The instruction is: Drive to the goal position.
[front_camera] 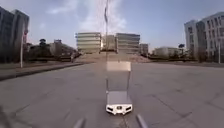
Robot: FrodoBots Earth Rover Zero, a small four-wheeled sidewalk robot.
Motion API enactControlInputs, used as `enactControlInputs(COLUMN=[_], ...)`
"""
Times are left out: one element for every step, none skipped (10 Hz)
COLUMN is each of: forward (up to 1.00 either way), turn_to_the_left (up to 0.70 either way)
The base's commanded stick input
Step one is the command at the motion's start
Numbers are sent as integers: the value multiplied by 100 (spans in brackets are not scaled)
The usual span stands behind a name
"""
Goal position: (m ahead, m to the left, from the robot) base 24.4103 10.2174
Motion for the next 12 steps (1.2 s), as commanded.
enactControlInputs(forward=[45, 45, 45, 45, 45, 45, 45, 45, 45, 45, 45, 45], turn_to_the_left=[0, 0, 0, 0, 0, 0, 0, 0, 0, 0, 0, 0])
